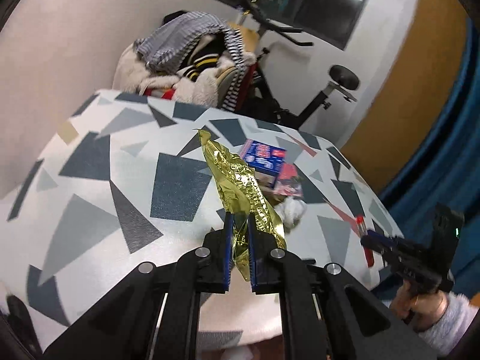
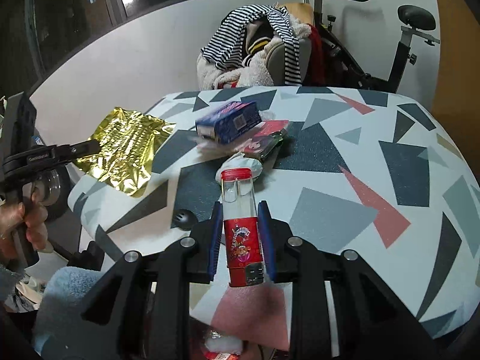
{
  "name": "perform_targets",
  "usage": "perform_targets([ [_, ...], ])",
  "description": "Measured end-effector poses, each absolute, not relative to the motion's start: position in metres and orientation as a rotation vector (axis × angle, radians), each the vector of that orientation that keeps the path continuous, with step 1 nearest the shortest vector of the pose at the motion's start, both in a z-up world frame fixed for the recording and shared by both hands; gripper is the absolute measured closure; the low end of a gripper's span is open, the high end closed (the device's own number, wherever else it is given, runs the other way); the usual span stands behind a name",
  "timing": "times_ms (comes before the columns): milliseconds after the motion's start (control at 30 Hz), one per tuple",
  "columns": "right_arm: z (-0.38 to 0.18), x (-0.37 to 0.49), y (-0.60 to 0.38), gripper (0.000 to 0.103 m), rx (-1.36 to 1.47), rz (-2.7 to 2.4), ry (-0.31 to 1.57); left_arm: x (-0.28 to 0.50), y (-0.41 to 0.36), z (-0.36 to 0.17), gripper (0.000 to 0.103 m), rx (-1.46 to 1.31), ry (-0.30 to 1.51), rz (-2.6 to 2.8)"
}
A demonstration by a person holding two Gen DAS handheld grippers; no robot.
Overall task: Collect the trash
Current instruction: 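Lower the gold foil into the brown bin with the left tool while the right tool drops the tube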
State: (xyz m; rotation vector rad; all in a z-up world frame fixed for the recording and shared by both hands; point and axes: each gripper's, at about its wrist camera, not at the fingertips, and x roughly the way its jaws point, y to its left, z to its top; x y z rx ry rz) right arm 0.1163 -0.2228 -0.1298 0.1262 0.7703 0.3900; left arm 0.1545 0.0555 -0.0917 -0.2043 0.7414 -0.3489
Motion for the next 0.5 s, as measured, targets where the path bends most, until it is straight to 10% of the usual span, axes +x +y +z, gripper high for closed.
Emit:
perform_targets([
  [500,-0.113,0.065,-0.233,0.076,0.137,0.388,0.736,0.03,0.009,-0.106,0.094,0.047,0.727,-0.568],
])
